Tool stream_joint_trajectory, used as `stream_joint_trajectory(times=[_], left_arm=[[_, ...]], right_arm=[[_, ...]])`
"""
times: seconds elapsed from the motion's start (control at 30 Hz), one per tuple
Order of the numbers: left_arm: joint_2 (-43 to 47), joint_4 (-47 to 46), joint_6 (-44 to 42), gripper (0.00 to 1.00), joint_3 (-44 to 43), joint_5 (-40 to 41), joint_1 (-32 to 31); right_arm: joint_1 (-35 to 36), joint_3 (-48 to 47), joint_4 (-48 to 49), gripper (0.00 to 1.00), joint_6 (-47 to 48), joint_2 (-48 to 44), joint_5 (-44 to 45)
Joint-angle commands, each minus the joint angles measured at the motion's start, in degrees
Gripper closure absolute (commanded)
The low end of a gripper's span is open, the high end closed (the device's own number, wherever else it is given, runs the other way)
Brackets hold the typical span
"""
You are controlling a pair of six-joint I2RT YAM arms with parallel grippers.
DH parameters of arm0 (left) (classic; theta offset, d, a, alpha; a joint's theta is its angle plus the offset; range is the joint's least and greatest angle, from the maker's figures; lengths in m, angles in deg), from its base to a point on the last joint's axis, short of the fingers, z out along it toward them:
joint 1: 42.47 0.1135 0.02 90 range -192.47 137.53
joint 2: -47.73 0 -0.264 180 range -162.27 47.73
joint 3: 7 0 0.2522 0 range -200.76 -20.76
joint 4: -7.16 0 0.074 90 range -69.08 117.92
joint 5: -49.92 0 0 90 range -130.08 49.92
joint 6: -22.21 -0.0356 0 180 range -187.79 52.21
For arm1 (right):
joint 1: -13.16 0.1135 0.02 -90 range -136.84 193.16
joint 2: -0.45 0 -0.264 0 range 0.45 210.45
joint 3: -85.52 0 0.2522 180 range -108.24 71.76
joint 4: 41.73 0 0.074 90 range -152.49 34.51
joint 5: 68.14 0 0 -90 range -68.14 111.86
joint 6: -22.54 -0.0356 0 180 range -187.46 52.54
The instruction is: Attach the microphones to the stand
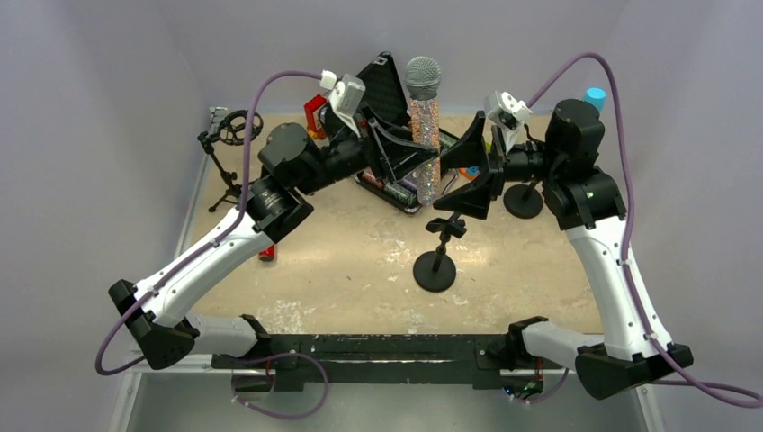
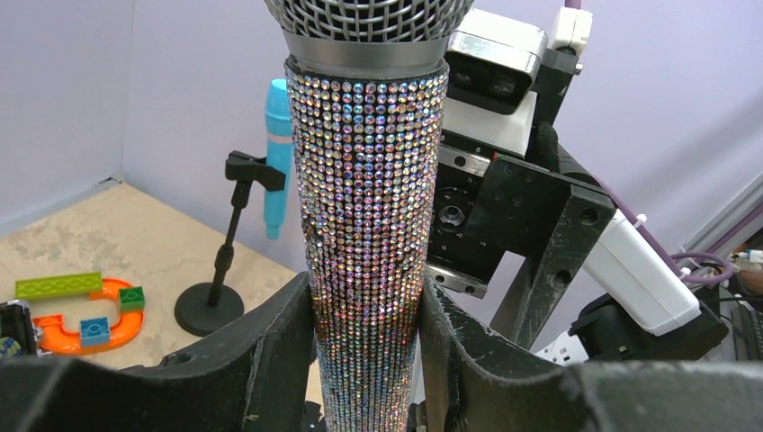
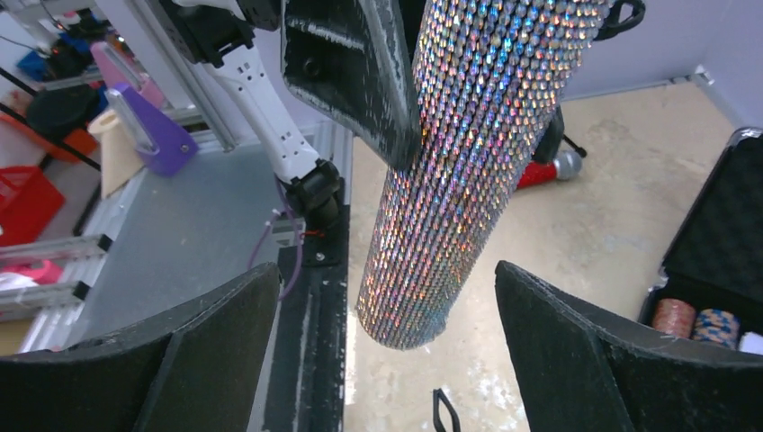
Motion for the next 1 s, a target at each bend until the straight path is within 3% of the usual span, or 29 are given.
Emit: stream_joint_trajectory(times=[0.0, 0.1, 0.17, 0.3, 0.4, 0.47, 0.57, 0.63, 0.97], left_arm=[[-0.9, -5.8, 1.2, 1.00, -1.9, 2.6, -1.3], [-1.6, -7.6, 2.1, 1.00, -1.8, 2.6, -1.9], [-2.0, -8.4, 2.6, 1.00, -1.8, 2.4, -2.3], [-2.3, -9.6, 3.8, 1.00, -0.7, 2.4, -2.5], [-1.6, -9.6, 4.4, 0.99, 0.2, 2.5, -2.6], [-0.8, -8.7, 5.3, 0.76, 0.3, 2.4, -2.5], [0.5, -7.8, 6.4, 0.42, 0.5, 1.9, -1.7], [0.8, -7.9, 7.7, 0.32, 0.3, 0.2, -0.5], [-5.0, -1.6, 8.6, 0.29, -9.7, -12.4, 1.3]], right_arm=[[1.4, 5.3, 16.3, 0.09, -17.2, -0.1, -3.0], [2.4, 8.2, 21.4, 0.16, -21.4, -0.2, -2.3], [2.6, 9.0, 22.4, 0.25, -22.5, 0.3, -2.3], [2.6, 10.1, 23.6, 0.63, -23.5, 0.2, -2.6], [2.6, 11.5, 24.7, 0.83, -23.8, -0.6, -3.0], [2.6, 12.3, 24.7, 0.91, -23.1, -1.2, -3.5], [2.6, 13.1, 23.9, 0.97, -20.9, -1.6, -4.5], [2.7, 13.7, 23.2, 0.99, -19.4, -1.9, -5.2], [3.7, 12.6, 17.5, 1.00, -13.3, -1.0, -5.7]])
